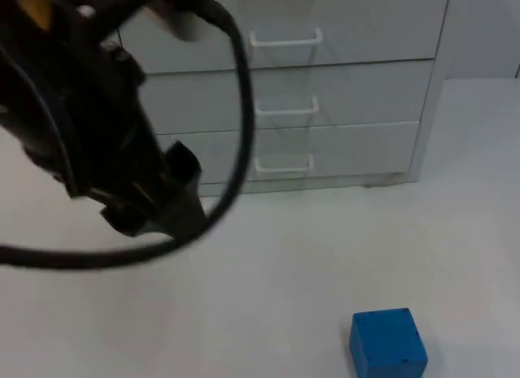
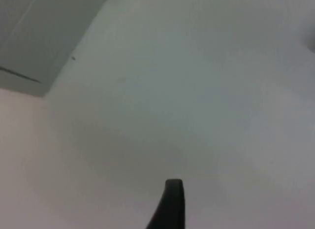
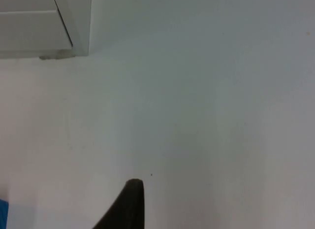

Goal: Open the drawer with the left hand, place the block into the drawer with the right hand, then close the drawer with the left hand.

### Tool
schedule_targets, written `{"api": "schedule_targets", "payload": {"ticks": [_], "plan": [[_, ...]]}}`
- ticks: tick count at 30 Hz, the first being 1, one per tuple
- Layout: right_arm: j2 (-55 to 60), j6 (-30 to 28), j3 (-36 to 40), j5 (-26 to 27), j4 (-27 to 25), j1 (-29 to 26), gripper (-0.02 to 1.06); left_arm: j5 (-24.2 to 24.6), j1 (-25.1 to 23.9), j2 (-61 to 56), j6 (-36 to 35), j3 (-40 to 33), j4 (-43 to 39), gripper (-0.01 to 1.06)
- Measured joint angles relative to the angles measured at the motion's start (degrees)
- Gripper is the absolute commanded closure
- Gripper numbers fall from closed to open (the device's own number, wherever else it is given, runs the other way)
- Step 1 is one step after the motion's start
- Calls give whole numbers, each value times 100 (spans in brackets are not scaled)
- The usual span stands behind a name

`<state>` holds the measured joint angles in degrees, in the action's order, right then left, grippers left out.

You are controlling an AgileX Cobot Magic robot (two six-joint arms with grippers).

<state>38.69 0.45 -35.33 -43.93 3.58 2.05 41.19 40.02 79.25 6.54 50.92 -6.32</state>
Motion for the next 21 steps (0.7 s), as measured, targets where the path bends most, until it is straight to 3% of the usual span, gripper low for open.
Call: {"api": "schedule_targets", "payload": {"ticks": [8, 15, 21], "plan": [[0, 0, 101, 102, 0, 0, -1, -565, 928, 726, -548, 53, -2199, 30], [0, 0, 379, 243, 0, 0, -1, -1194, 1014, 1440, -1314, 53, -3865, 30], [0, 0, 390, 309, 0, 0, -1, -1396, 1014, 2173, -1933, 53, -5009, 30]]}}
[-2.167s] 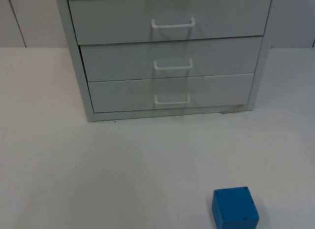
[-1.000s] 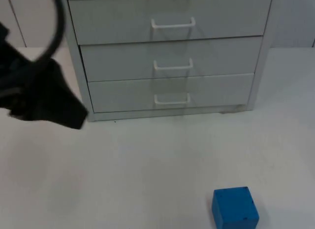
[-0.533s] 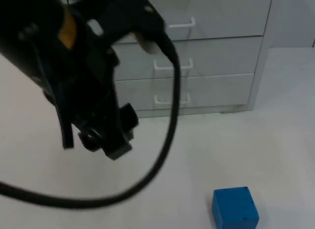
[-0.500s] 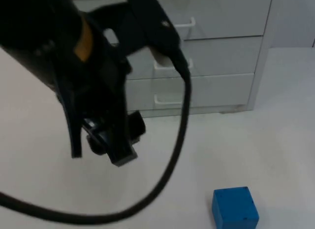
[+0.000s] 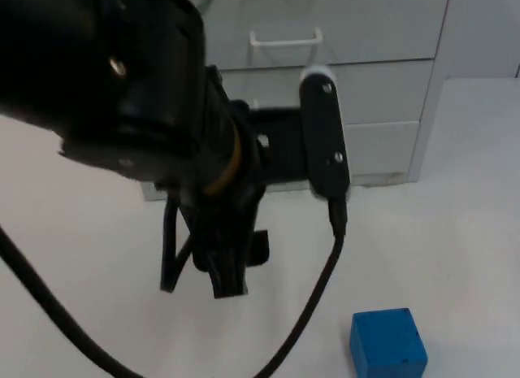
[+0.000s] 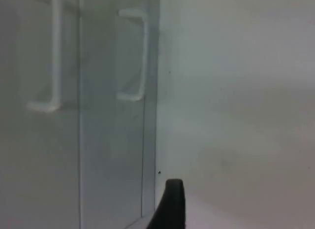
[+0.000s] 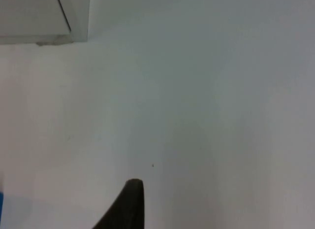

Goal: Open the drawer with the left hand, place the block into the drawer with the right hand, then close the drawer with the left hand.

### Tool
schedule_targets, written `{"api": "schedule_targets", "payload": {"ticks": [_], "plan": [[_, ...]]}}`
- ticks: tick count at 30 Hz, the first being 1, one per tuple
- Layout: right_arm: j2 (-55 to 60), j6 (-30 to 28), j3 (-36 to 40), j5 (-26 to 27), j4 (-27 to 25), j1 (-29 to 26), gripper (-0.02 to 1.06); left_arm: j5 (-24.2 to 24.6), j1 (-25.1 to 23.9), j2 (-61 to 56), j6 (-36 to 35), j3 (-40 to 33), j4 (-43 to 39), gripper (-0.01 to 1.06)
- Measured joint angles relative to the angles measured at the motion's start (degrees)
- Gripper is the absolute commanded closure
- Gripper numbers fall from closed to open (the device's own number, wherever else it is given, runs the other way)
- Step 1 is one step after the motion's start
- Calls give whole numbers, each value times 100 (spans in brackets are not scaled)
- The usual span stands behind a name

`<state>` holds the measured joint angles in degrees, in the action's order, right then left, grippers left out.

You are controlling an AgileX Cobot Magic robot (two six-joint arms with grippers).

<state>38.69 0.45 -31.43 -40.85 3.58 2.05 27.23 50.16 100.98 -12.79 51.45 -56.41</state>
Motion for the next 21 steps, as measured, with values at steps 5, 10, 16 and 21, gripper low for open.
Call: {"api": "schedule_targets", "payload": {"ticks": [5, 10, 16, 21], "plan": [[0, 0, 0, 23, 0, 0, -1, -22, 0, 553, -630, 7, -856, 30], [0, 0, 0, 23, 0, 0, -1, -72, 0, 941, -1148, 123, -1547, 30], [0, 0, 0, 46, 0, 0, -1, -148, 8, 1290, -2169, 509, -2637, 30], [0, 0, 0, 71, 0, 0, -1, -140, 8, 1601, -2476, 858, -2953, 30]]}}
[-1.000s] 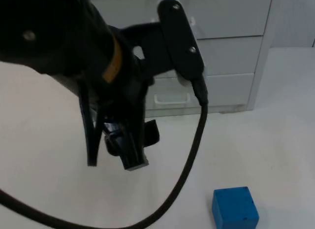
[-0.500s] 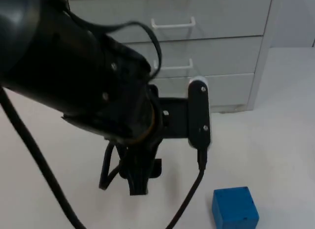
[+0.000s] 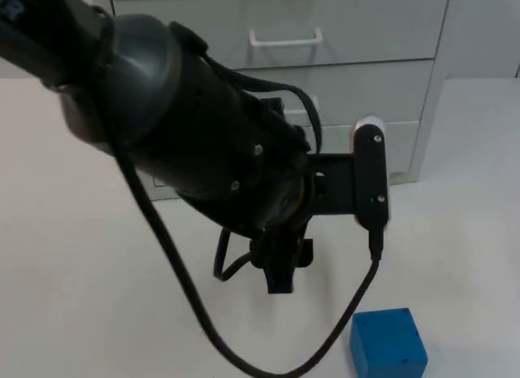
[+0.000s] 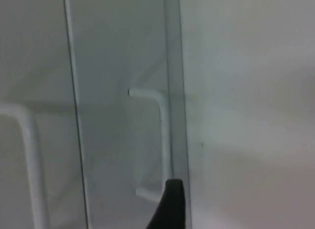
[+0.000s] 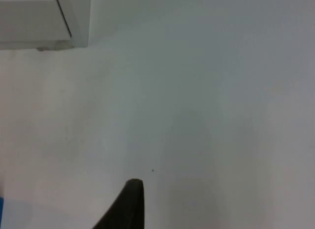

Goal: Open the drawer with the left hand, place the block into the drawer with the right hand, then close the drawer with the left hand.

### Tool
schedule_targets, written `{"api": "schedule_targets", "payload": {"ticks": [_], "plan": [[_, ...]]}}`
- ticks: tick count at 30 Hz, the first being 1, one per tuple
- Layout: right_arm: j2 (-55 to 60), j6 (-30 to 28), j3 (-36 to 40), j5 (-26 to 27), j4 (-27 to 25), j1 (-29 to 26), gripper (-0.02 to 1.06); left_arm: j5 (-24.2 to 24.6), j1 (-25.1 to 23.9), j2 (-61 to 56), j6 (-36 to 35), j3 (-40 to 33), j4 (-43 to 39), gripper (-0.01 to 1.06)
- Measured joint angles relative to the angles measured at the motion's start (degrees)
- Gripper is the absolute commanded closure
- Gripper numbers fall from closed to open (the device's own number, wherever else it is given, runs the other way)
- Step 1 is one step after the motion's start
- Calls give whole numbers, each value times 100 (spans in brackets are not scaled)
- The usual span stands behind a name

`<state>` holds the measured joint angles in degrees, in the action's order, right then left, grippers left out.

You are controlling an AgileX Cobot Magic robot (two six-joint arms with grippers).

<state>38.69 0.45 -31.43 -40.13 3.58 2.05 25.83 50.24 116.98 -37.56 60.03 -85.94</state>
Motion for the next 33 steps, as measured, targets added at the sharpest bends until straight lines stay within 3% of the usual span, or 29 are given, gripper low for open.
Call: {"api": "schedule_targets", "payload": {"ticks": [14, 22, 33], "plan": [[0, 0, 0, 72, 0, 0, -1, -56, -284, 701, -275, 681, -373, 30], [0, 0, 0, 136, 0, 0, -1, -624, -643, 701, -455, 691, -794, 30], [0, 0, 0, 210, 0, 0, -1, -489, -757, 1062, -528, 951, -1056, 30]]}}
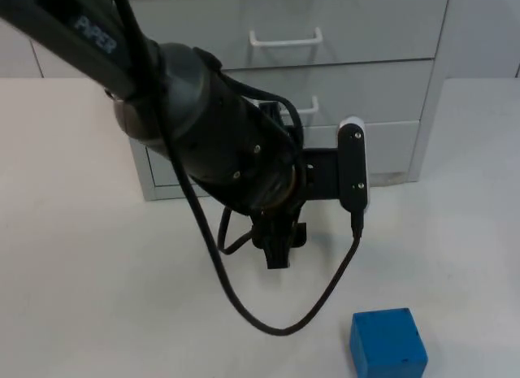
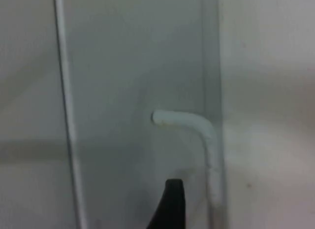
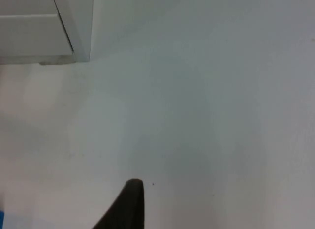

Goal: Open the drawer with the left hand, place the block into the drawer with the right hand, then close the drawer with the left hand.

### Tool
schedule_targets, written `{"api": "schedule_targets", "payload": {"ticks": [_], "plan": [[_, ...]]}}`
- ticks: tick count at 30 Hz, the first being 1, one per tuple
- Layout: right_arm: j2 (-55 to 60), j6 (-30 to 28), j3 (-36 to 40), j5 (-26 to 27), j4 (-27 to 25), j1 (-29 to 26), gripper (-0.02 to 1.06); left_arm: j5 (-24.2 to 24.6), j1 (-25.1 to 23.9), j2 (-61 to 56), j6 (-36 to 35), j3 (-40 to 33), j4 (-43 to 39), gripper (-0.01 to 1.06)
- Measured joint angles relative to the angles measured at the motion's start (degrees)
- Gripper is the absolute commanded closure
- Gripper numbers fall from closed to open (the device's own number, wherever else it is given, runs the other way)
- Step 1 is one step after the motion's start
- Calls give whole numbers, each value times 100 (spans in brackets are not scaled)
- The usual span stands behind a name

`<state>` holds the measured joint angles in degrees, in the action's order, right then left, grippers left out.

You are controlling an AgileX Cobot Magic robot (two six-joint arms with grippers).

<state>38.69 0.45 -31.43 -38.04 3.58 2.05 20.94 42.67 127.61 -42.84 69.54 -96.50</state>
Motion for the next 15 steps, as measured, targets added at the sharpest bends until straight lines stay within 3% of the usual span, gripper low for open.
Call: {"api": "schedule_targets", "payload": {"ticks": [3, 7, 9, 11, 12, 14, 15], "plan": [[0, 0, 0, 11, 0, 0, -1, 110, 0, 94, -15, 139, 37, 30], [0, 0, 0, 21, 0, 0, -1, 182, 38, 156, -29, 242, 130, 41], [0, 12, 0, 21, 0, 0, -1, 238, 38, 175, -18, 284, 204, 55], [0, 12, 0, 32, 0, 0, -1, 237, 38, 168, -7, 297, 230, 83], [0, 12, 0, 32, 0, 0, -1, 237, 38, 178, -7, 311, 315, 83], [0, 12, 0, 32, 0, 0, -1, 391, 48, 178, 20, 402, 552, 105], [0, 12, 0, 32, 0, 0, -1, 433, 62, 178, 106, 415, 629, 105]]}}
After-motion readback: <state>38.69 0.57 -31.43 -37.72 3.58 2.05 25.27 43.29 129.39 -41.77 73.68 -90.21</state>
